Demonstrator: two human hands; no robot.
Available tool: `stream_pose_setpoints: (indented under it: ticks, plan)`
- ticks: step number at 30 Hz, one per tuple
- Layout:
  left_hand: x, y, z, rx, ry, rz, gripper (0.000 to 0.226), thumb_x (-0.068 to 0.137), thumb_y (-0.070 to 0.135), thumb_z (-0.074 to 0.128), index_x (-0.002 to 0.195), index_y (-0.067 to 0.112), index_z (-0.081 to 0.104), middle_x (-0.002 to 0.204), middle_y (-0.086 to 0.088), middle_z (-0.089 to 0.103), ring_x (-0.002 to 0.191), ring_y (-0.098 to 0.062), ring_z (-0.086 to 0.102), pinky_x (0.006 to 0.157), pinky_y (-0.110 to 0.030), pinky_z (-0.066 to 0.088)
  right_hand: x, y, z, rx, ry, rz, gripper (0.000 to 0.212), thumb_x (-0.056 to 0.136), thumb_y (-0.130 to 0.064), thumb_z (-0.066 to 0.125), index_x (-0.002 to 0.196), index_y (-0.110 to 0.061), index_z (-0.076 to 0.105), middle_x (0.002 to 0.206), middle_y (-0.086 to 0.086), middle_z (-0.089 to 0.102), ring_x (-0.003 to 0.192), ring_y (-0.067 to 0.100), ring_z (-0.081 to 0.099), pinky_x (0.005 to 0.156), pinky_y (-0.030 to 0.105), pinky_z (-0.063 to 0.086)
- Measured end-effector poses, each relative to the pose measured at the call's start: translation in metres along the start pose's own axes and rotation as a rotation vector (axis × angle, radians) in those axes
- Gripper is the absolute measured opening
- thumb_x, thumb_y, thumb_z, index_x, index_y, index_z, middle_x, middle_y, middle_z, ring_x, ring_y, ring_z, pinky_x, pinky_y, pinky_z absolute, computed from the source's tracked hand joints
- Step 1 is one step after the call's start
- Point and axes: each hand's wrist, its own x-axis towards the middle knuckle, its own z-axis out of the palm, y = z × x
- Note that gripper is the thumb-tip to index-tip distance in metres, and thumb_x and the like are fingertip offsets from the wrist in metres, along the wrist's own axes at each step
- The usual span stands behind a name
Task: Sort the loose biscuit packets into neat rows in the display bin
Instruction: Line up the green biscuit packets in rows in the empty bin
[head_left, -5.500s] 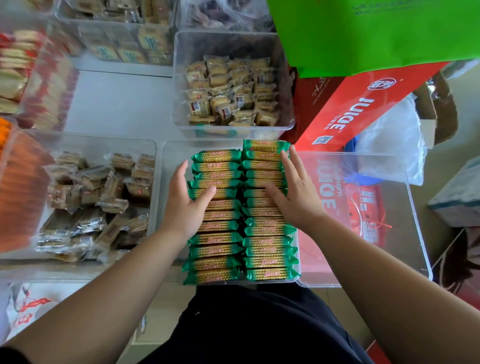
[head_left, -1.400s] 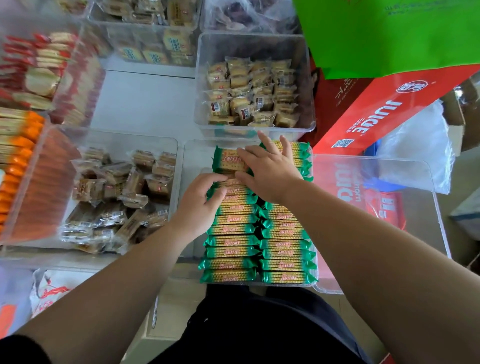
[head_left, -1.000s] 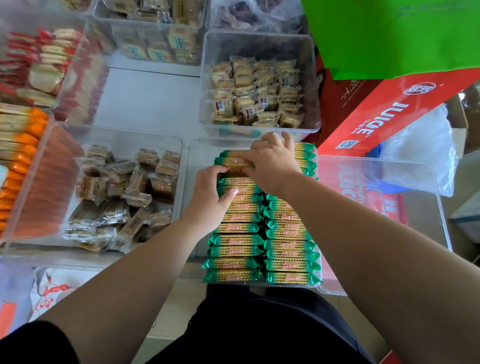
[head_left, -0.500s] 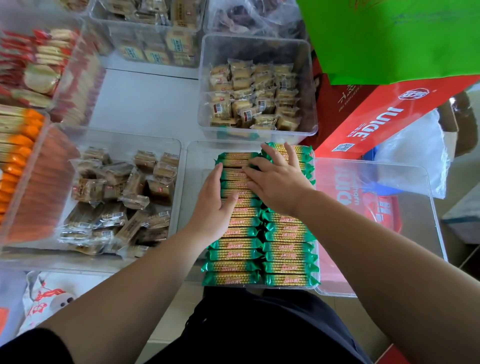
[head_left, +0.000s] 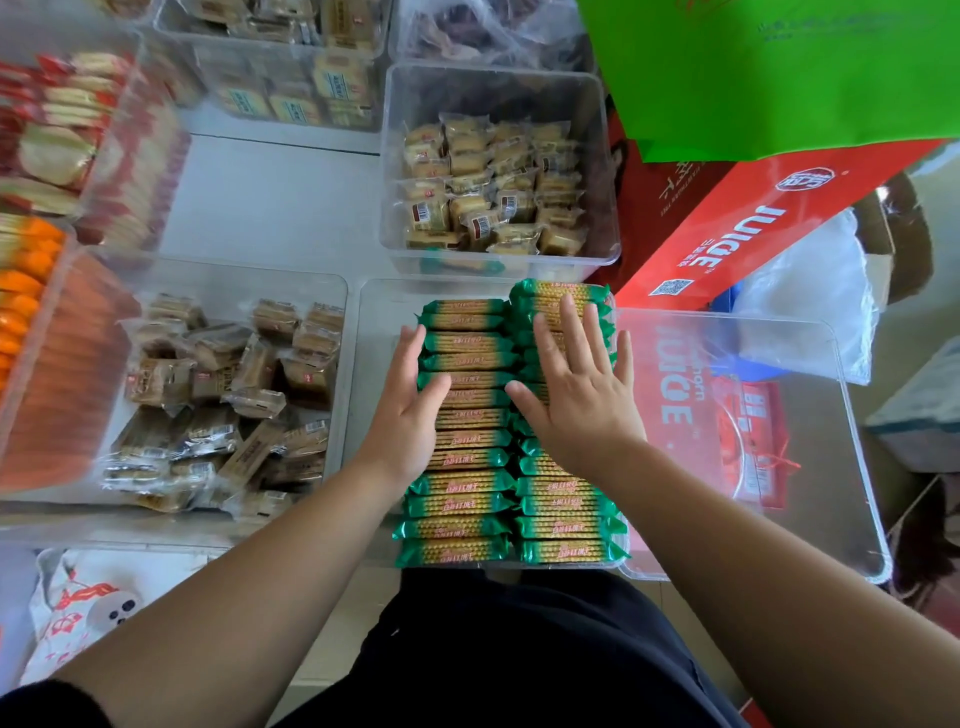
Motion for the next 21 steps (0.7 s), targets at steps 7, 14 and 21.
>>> stream_pose_setpoints:
  ticks: [7,14,21]
  plan:
    - [-0.044,-0.011,-0.015,0.29,-0.149,0.07,0.083,0.098,0.051,0.054,0.162,0.04,0.001,0.167,0.023,-0.011,0.152,0.007,-0.007,0.123,-0.029,0.007,-0.022,0.002,0.012,-0.095,-0.045,-0.049,0.084,0.095,-0.073,0.008,0.161,-0.023,-0.007,0.166,-0.002,-0.023,0.152,0.021,-0.024,0.124,0.055,-0.006]
    - [-0.053,-0.025,0.011,0.414,-0.05,0.162,0.087,0.096,0.051,0.048,0.154,0.041,-0.016,0.17,0.01,-0.018,0.151,0.003,-0.018,0.12,-0.023,-0.001,-0.023,0.002,0.016,-0.093,-0.03,-0.05,0.081,0.097,-0.071,0.008,0.161,-0.022,-0.006,0.167,-0.001,-0.02,0.152,0.021,-0.023,0.124,0.055,-0.003]
    - [-0.054,-0.019,0.002,0.465,-0.026,0.175,0.09,0.094,0.059,0.047,0.158,0.037,-0.012,0.172,0.003,-0.008,0.153,-0.003,-0.009,0.123,-0.032,0.004,-0.021,-0.003,0.005,-0.048,0.006,-0.035,0.081,0.095,-0.073,0.005,0.162,-0.026,0.003,0.169,0.001,-0.008,0.155,0.021,-0.013,0.123,0.055,-0.006]
